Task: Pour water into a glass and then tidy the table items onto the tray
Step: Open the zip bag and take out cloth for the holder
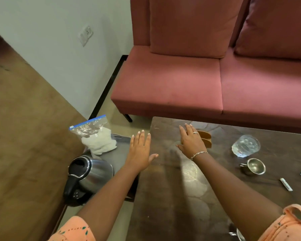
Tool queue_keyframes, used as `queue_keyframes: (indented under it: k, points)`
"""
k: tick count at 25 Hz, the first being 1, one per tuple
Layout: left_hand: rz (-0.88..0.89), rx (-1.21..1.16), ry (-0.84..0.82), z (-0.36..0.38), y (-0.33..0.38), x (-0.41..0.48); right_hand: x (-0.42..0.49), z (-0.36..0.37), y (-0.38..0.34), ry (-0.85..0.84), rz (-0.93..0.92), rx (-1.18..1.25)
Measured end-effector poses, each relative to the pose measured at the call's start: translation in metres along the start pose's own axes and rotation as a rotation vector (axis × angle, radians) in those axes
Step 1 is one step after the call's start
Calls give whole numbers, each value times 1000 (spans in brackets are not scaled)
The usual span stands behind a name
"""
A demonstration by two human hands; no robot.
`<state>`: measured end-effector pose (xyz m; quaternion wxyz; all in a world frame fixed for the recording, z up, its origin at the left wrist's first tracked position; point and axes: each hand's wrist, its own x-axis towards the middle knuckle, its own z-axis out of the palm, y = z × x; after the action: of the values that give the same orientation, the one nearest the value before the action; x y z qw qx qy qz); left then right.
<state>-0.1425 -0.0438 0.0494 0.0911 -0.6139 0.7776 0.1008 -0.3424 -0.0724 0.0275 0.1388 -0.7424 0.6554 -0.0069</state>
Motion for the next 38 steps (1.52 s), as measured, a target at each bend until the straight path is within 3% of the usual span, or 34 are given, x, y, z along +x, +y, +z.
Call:
queue_keyframes:
  k: [8, 14, 26, 31, 35, 38]
  points:
    - [-176, -78, 62, -6, -126, -15, 39, -1, -106, -42, -81, 150]
    - [-214, -168, 90, 4, -212, -16, 86, 18, -176, -208, -205, 227]
    - [-285, -385, 147, 31, -290, 6, 187, 57, -251, -417, 186, 811]
    - [-348, -466, 142, 33, -298, 7, 200, 76, -277, -510, 262, 897]
    - [-396, -580, 154, 34, -302, 4, 205, 81, -289, -482, 282, 1042]
    - [-499, -654, 198, 39, -307, 0, 207, 87, -293, -409, 284, 1008]
